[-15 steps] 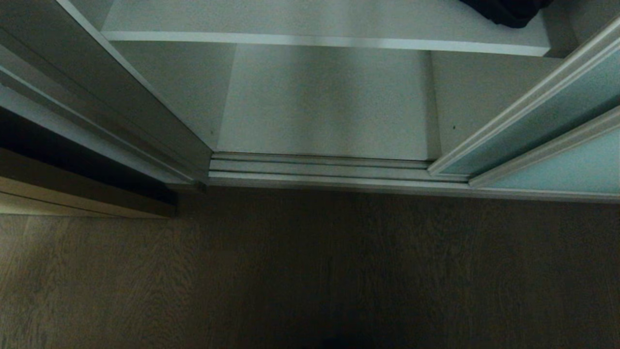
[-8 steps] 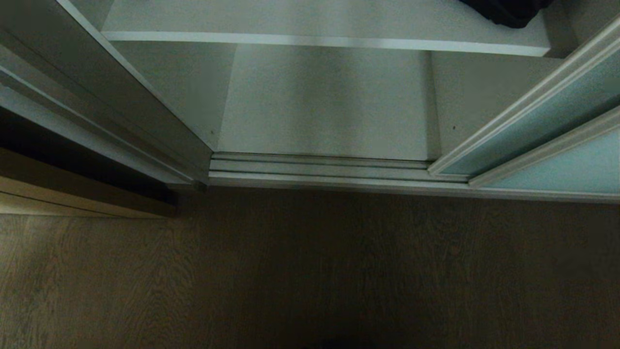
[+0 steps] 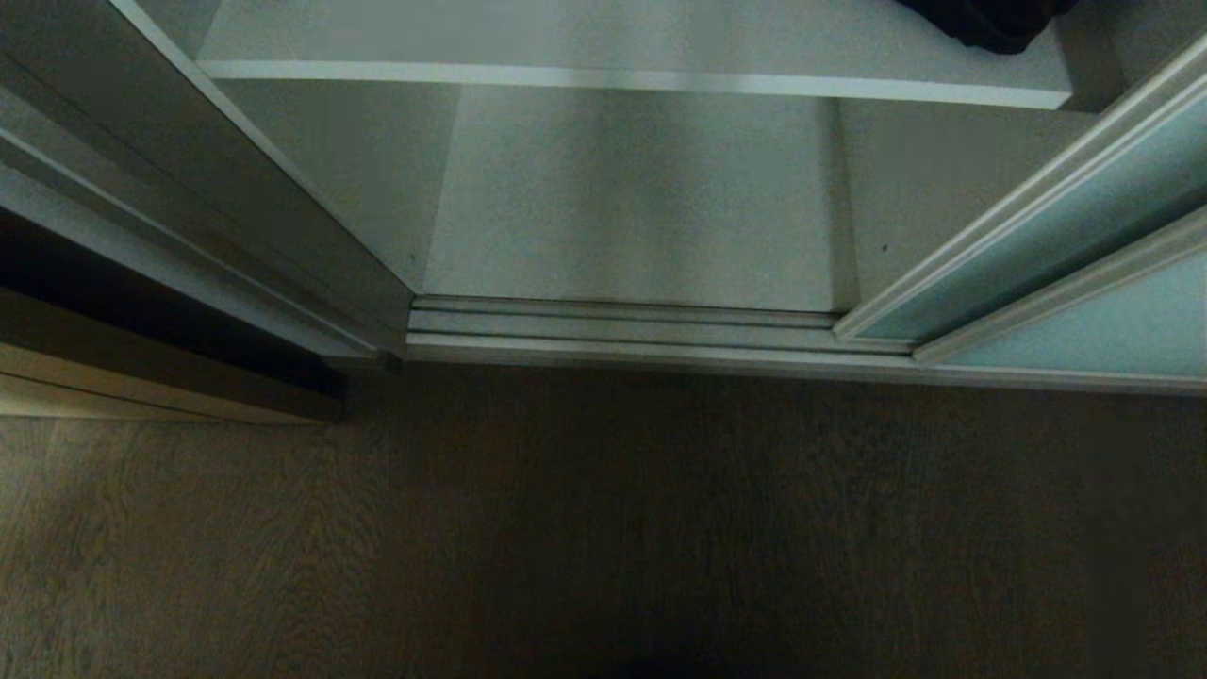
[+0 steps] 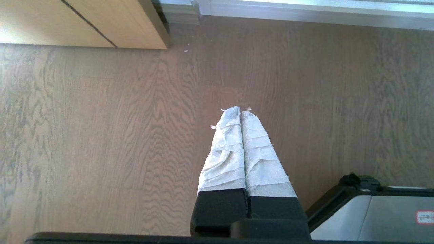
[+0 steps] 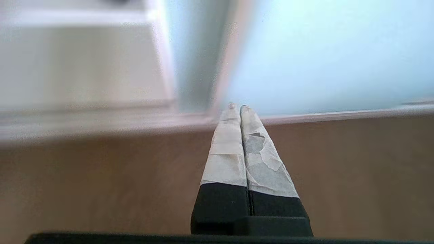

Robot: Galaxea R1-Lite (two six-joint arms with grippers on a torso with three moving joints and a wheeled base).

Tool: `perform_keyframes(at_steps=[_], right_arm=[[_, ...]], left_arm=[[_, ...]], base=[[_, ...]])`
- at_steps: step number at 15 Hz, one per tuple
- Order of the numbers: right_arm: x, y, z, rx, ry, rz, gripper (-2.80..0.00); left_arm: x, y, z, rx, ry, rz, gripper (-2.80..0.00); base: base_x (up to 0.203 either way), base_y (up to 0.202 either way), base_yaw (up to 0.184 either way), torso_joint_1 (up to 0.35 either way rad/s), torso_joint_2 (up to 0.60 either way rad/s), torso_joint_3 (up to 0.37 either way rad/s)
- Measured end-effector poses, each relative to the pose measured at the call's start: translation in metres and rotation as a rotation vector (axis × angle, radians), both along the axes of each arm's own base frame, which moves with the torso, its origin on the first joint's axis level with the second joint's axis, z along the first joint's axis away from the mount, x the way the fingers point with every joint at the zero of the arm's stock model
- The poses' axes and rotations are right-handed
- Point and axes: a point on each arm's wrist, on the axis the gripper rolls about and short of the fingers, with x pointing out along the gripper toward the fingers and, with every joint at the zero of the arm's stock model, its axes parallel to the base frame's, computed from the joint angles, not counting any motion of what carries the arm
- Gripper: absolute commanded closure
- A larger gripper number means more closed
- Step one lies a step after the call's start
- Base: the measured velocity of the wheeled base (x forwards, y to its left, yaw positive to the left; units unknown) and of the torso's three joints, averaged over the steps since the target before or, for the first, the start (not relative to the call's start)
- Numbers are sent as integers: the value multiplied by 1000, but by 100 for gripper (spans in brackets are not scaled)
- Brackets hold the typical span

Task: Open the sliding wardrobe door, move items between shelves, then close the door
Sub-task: Close the door

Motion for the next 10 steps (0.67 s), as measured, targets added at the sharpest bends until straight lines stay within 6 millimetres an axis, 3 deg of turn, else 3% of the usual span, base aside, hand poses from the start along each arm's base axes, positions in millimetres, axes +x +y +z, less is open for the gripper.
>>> perform_keyframes(at_steps=[5,10], right_arm=[[16,-9,57,90,-54,-178,0],[34,-12,82,134,-66,-226,0]], left_arm=[[0,0,0,0,0,0,0],[0,0,0,0,0,0,0]], base=[[0,0,0,0,0,0],[0,0,0,0,0,0]])
